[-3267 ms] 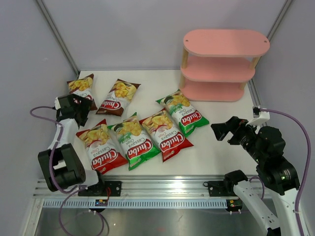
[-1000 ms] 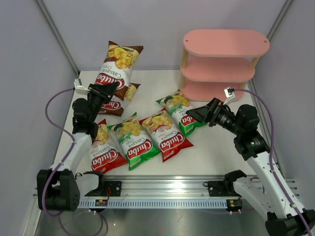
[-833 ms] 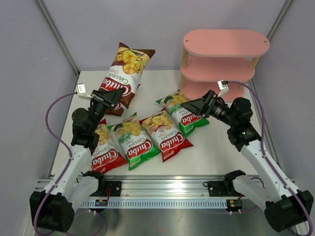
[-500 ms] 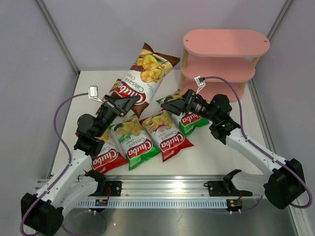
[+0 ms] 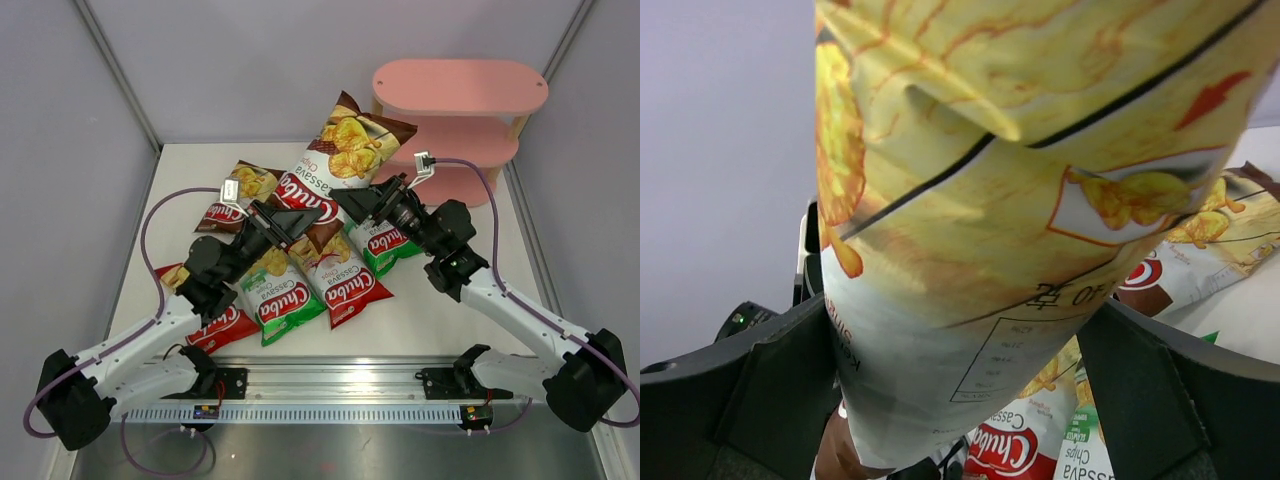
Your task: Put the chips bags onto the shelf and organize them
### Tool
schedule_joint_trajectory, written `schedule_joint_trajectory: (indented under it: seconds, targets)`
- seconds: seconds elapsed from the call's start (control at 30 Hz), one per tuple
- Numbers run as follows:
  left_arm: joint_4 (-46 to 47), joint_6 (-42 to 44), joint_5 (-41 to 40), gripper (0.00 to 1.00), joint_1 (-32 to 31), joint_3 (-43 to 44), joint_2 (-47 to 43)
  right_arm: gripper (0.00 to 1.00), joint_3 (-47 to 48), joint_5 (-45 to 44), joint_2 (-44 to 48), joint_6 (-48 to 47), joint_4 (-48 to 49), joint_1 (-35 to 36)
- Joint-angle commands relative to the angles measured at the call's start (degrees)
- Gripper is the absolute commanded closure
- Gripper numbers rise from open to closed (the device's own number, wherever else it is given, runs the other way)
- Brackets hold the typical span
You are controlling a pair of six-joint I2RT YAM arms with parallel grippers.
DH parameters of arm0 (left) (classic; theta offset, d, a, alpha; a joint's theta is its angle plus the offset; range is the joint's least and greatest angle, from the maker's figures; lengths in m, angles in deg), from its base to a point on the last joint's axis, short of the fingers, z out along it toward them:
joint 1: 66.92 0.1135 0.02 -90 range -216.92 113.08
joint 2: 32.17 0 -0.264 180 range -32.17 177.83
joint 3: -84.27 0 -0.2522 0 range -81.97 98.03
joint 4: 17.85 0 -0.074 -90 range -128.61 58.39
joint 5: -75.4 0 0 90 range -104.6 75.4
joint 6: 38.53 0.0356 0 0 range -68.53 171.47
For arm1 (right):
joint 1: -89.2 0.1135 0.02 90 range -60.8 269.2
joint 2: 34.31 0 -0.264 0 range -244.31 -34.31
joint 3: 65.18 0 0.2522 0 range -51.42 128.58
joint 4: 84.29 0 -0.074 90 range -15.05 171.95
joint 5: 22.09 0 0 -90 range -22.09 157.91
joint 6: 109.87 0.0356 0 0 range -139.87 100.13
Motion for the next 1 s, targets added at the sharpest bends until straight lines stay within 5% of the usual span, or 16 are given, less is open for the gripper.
schedule_joint_trajectory:
  seconds: [0.0, 0.3, 0.6, 0.63, 0.7, 0.73, 0.77, 0.87, 0.97]
  targets:
    - [8.8, 1.9, 0.6, 0.99, -2.6, 3.1, 0.1, 0.01, -1.1, -12.6, 3.6, -1.7, 1.4, 0.0]
    - [16.6, 1.7, 7.8, 0.99, -6.4, 4.2, 6.0, 0.03, 1.1, -4.2, 3.4, -5.0, 5.3, 0.0]
    - [8.6, 12.3, 13.0, 0.81, -6.5, 4.9, 3.2, 0.64, 3.2, 1.0, 5.3, -11.9, -1.9, 0.0]
    - [7.0, 13.6, 12.8, 0.73, -6.5, 5.2, 2.5, 0.73, 3.3, 1.8, 5.3, -12.4, -2.1, 0.0]
    - [3.0, 17.8, 13.0, 0.52, -6.5, 5.8, 1.5, 0.75, 2.9, 2.6, 6.3, -13.1, -2.2, 0.0]
    - [0.2, 20.6, 12.8, 0.2, -6.5, 6.0, 1.0, 0.76, 2.8, 2.6, 7.0, -14.1, -2.2, 0.0]
    - [-1.7, 22.2, 12.5, 0.12, -6.5, 6.3, 0.6, 0.76, 2.7, 2.4, 7.4, -14.3, -2.7, 0.0]
    - [-12.0, 29.9, 10.6, 0.01, -6.4, 7.8, -1.6, 0.77, 4.0, 2.5, 8.8, -16.8, -7.0, -0.1]
    - [-22.6, 36.6, 8.0, 0.01, -5.5, 9.3, -4.4, 0.77, 6.8, 4.1, 9.9, -19.8, -12.2, -0.1]
